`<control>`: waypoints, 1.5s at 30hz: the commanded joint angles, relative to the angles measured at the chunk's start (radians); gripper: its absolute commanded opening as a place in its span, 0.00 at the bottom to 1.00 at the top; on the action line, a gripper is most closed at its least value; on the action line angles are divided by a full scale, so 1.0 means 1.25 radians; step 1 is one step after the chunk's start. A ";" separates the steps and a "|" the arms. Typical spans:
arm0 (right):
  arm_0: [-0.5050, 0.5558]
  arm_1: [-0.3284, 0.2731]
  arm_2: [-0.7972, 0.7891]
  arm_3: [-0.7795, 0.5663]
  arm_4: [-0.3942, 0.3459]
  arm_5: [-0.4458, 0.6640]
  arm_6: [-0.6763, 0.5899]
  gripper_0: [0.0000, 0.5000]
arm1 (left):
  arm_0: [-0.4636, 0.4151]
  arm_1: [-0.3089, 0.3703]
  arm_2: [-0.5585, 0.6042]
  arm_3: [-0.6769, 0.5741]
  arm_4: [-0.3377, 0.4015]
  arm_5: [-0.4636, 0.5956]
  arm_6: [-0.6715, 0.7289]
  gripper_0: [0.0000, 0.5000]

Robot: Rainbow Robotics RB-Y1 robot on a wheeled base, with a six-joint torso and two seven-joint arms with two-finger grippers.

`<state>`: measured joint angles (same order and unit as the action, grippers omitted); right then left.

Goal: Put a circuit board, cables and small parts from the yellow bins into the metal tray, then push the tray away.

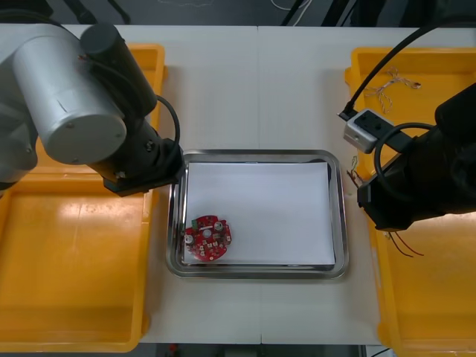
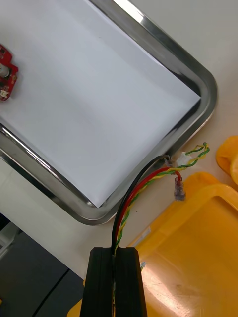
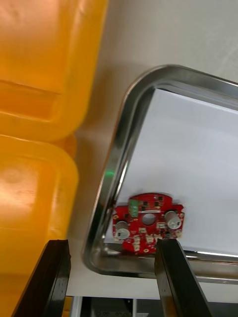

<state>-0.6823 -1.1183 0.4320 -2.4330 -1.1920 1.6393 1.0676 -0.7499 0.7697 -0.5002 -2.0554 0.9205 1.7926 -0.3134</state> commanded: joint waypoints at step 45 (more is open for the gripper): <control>-0.151 0.346 0.551 0.346 0.352 -0.115 0.515 0.00 | -0.118 0.069 0.308 0.654 -0.066 -0.222 -0.980 1.00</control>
<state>-0.8464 -0.6981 1.0732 -2.0060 -0.7782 1.5235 1.7100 -0.8056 0.8821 -0.1435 -1.2713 0.8470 1.5381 -1.4036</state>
